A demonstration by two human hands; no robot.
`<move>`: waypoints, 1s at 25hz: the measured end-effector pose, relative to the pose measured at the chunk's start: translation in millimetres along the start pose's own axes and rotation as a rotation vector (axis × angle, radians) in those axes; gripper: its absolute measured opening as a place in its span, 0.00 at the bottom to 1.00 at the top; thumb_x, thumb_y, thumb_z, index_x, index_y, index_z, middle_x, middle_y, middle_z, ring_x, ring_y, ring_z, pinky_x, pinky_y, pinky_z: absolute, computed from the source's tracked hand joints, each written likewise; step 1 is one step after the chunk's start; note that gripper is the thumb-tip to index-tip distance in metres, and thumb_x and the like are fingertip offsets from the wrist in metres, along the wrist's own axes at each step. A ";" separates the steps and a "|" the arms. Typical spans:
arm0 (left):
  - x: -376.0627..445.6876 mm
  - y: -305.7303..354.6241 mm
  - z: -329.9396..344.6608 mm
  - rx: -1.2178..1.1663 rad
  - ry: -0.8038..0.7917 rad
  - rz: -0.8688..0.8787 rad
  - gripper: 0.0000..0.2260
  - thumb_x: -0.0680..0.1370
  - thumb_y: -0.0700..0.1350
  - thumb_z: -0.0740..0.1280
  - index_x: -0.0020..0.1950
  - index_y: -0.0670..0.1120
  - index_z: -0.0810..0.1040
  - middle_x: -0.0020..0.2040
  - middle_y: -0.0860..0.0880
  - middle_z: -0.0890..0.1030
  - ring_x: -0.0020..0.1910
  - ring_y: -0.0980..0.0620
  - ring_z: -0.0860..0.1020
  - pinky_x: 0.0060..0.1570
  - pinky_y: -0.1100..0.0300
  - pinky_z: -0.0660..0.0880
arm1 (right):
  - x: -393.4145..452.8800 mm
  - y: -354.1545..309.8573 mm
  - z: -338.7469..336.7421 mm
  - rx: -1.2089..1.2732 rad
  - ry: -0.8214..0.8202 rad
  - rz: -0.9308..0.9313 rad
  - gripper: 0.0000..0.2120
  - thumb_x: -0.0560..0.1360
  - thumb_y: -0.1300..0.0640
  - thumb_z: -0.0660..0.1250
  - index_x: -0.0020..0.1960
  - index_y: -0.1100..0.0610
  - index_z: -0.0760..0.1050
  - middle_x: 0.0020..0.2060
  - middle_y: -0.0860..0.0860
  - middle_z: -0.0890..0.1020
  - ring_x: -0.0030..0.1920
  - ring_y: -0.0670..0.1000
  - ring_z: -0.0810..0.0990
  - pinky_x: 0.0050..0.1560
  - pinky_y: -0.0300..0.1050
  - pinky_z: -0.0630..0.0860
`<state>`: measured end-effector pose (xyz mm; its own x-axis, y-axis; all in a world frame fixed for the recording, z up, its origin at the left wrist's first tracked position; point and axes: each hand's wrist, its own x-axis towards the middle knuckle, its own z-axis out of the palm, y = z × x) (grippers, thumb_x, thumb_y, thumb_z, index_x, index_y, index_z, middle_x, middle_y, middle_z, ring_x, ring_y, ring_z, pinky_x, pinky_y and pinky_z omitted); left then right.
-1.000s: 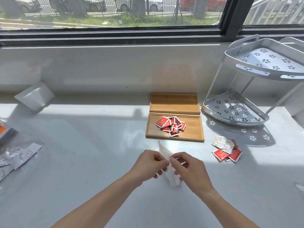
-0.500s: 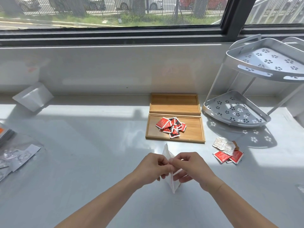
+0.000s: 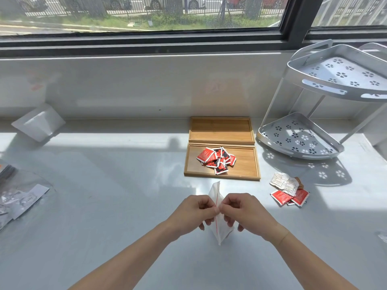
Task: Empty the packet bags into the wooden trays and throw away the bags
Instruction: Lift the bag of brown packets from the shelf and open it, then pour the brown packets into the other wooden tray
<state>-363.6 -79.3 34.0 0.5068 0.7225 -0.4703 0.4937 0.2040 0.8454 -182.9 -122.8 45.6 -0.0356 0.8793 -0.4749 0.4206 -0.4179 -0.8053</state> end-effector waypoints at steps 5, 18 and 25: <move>0.6 10.0 2.4 0.192 0.094 0.070 0.07 0.72 0.47 0.66 0.33 0.52 0.75 0.30 0.56 0.77 0.31 0.57 0.74 0.33 0.62 0.71 | 1.9 0.2 2.8 -0.190 0.134 -0.137 0.06 0.68 0.54 0.67 0.33 0.54 0.77 0.27 0.49 0.79 0.27 0.44 0.74 0.31 0.39 0.71; -2.3 5.4 -33.7 0.509 0.322 0.076 0.08 0.69 0.50 0.63 0.32 0.50 0.70 0.27 0.55 0.73 0.28 0.56 0.68 0.30 0.60 0.65 | -11.8 -0.3 -46.1 -0.792 0.318 -0.037 0.07 0.65 0.49 0.64 0.32 0.50 0.70 0.30 0.47 0.80 0.36 0.50 0.78 0.29 0.42 0.65; 9.0 21.7 -23.5 0.198 0.256 -0.020 0.09 0.72 0.47 0.66 0.32 0.47 0.74 0.29 0.53 0.76 0.30 0.54 0.72 0.32 0.60 0.69 | -16.2 -13.6 -41.0 -0.738 0.601 -0.283 0.04 0.72 0.49 0.67 0.46 0.46 0.77 0.39 0.42 0.81 0.44 0.48 0.80 0.35 0.44 0.74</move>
<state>-364.9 -52.8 54.1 0.3132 0.8676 -0.3862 0.6425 0.1058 0.7589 -150.9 -122.0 78.8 0.1580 0.9797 0.1237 0.9339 -0.1076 -0.3411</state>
